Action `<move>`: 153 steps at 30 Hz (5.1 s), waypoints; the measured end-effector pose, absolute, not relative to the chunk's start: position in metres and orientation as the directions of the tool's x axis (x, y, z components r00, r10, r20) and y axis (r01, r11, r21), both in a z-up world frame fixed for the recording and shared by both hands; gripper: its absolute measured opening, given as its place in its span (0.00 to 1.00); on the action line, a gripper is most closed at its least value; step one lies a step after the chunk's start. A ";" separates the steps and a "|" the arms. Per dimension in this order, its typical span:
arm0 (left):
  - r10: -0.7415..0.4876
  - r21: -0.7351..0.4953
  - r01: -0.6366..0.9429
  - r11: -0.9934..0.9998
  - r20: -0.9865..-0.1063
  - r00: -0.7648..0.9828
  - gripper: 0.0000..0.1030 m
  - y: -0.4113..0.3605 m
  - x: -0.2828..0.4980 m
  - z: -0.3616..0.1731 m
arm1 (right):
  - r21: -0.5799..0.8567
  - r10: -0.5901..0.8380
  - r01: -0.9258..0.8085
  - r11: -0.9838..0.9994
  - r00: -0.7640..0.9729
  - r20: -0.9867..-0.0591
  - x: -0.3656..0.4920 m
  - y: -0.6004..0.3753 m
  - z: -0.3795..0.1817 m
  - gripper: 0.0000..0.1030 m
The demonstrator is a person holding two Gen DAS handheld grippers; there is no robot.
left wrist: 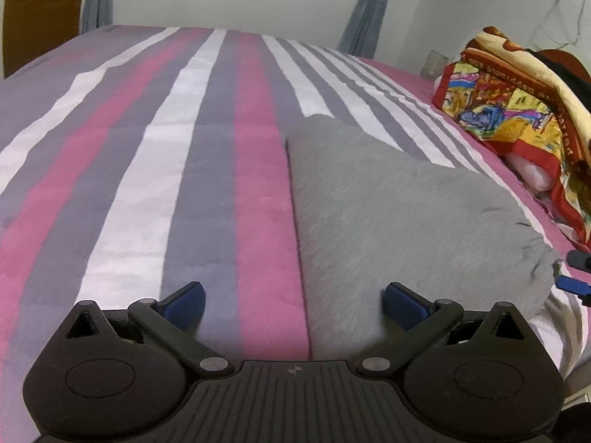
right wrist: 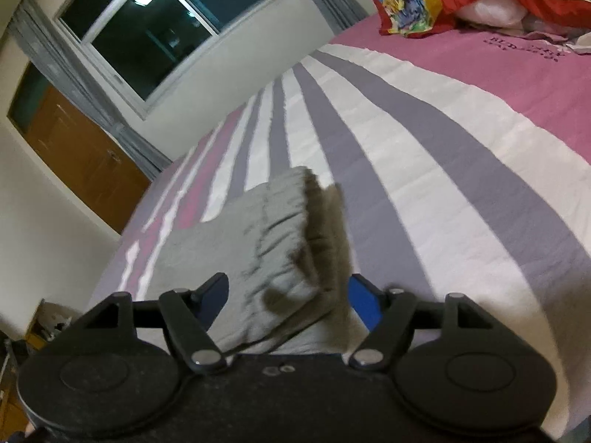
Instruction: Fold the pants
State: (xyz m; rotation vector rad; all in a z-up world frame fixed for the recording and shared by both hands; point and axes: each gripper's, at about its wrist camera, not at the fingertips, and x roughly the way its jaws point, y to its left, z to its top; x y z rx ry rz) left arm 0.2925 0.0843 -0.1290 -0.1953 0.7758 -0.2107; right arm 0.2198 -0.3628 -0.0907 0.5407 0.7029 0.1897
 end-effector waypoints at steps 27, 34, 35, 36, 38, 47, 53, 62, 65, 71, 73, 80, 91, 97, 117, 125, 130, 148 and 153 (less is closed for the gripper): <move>-0.911 -0.873 0.322 0.367 -0.268 0.312 0.78 0.109 0.393 -0.208 | 0.759 0.728 -0.166 0.630 0.466 -0.503 0.310 -0.380 -0.147 0.71; -0.917 -0.905 0.300 0.301 -0.188 0.352 0.28 0.109 0.403 -0.223 | 0.681 0.693 -0.229 0.696 0.463 -0.552 0.332 -0.346 -0.135 0.46; -0.918 -0.904 0.314 0.292 -0.173 0.357 0.28 0.110 0.404 -0.219 | 0.684 0.702 -0.241 0.689 0.458 -0.546 0.332 -0.345 -0.130 0.45; -0.919 -0.896 0.337 0.289 -0.161 0.360 0.27 0.111 0.405 -0.213 | 0.686 0.712 -0.256 0.681 0.453 -0.537 0.334 -0.344 -0.124 0.44; -0.918 -0.880 0.372 0.294 -0.152 0.366 0.27 0.113 0.413 -0.199 | 0.685 0.727 -0.288 0.669 0.447 -0.522 0.342 -0.342 -0.112 0.43; -0.879 -0.825 0.414 0.385 -0.191 0.437 0.27 0.142 0.528 -0.135 | 0.690 0.756 -0.348 0.635 0.467 -0.460 0.454 -0.311 -0.060 0.43; -0.773 -0.801 0.177 0.572 -0.454 0.444 0.35 0.146 0.600 -0.177 | 0.663 0.619 -0.081 0.744 0.457 -0.638 0.523 -0.293 -0.107 0.70; -0.847 -0.882 0.201 0.427 -0.313 0.429 0.45 0.161 0.569 -0.208 | 0.756 0.725 -0.093 0.647 0.381 -0.574 0.498 -0.315 -0.132 0.74; -0.845 -0.887 0.198 0.417 -0.298 0.445 0.45 0.160 0.557 -0.213 | 0.786 0.751 -0.090 0.611 0.380 -0.540 0.486 -0.324 -0.135 0.73; -0.827 -0.855 0.188 0.484 -0.376 0.418 0.43 0.141 0.561 -0.203 | 0.758 0.725 -0.089 0.646 0.384 -0.572 0.494 -0.326 -0.128 0.62; -0.803 -0.839 0.155 0.522 -0.422 0.421 0.44 0.142 0.556 -0.200 | 0.722 0.687 -0.084 0.686 0.399 -0.607 0.490 -0.325 -0.125 0.65; -0.573 -0.666 0.096 0.740 -0.548 0.609 0.70 0.144 0.489 -0.146 | 0.616 0.577 -0.106 0.781 0.502 -0.645 0.435 -0.323 -0.078 0.86; -0.316 -0.393 0.121 0.911 -0.481 0.817 1.00 0.119 0.361 0.001 | 0.234 0.365 -0.282 0.930 0.668 -0.648 0.325 -0.241 0.052 1.00; -0.274 -0.311 0.147 0.939 -0.417 0.867 1.00 0.102 0.275 0.054 | 0.136 0.329 -0.306 0.942 0.768 -0.550 0.238 -0.227 0.090 1.00; -0.173 -0.186 0.125 0.975 -0.274 0.946 1.00 0.078 0.002 0.127 | 0.020 0.240 -0.253 0.967 0.885 -0.399 0.003 -0.215 0.145 1.00; -0.187 -0.170 0.150 0.974 -0.230 0.955 1.00 0.061 -0.075 0.123 | 0.011 0.217 -0.228 0.974 0.912 -0.349 -0.066 -0.222 0.145 1.00; -0.186 -0.137 0.159 0.978 -0.210 0.960 1.00 0.056 -0.079 0.128 | 0.015 0.232 -0.244 0.970 0.900 -0.368 -0.062 -0.210 0.142 1.00; -0.163 -0.154 0.134 0.979 -0.201 0.966 1.00 0.063 -0.073 0.126 | -0.007 0.222 -0.237 0.971 0.918 -0.330 -0.072 -0.195 0.143 1.00; -0.167 -0.149 0.139 0.979 -0.194 0.967 1.00 0.059 -0.073 0.127 | -0.005 0.223 -0.237 0.971 0.919 -0.325 -0.073 -0.195 0.146 1.00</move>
